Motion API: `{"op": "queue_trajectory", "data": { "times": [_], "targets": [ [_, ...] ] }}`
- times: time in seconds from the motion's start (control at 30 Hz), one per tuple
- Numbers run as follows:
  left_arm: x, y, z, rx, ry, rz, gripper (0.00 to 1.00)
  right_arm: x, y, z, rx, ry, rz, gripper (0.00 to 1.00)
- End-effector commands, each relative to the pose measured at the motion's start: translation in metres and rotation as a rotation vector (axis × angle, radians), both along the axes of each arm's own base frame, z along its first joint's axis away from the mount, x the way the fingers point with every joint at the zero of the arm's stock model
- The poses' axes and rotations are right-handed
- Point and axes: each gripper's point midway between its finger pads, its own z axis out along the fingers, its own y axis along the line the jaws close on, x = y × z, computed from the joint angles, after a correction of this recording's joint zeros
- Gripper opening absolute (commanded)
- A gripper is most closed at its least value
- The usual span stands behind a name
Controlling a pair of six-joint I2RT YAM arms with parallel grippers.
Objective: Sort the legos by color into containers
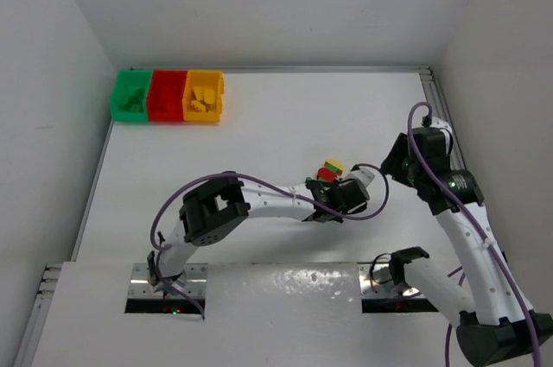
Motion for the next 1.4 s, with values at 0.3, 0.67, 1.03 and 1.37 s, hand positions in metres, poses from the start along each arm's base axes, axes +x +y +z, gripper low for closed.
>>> {"op": "queue_trajectory", "data": {
  "times": [0.3, 0.67, 1.03, 1.37],
  "targets": [
    [0.008, -0.006, -0.011, -0.043, -0.014, -0.005, 0.21, -0.001, -0.003, 0.008, -0.018, -0.015, 0.0, 0.55],
    [-0.002, 0.006, -0.04, 0.004, 0.044, 0.007, 0.21, -0.004, -0.005, 0.008, -0.024, -0.015, -0.008, 0.55],
    [-0.003, -0.001, -0.022, 0.018, 0.068, -0.019, 0.0, -0.005, -0.009, 0.011, -0.036, -0.02, -0.017, 0.55],
    [-0.004, 0.011, 0.062, 0.003, 0.228, -0.179, 0.0, 0.005, -0.019, 0.035, -0.083, -0.051, -0.061, 0.55]
  ]
}}
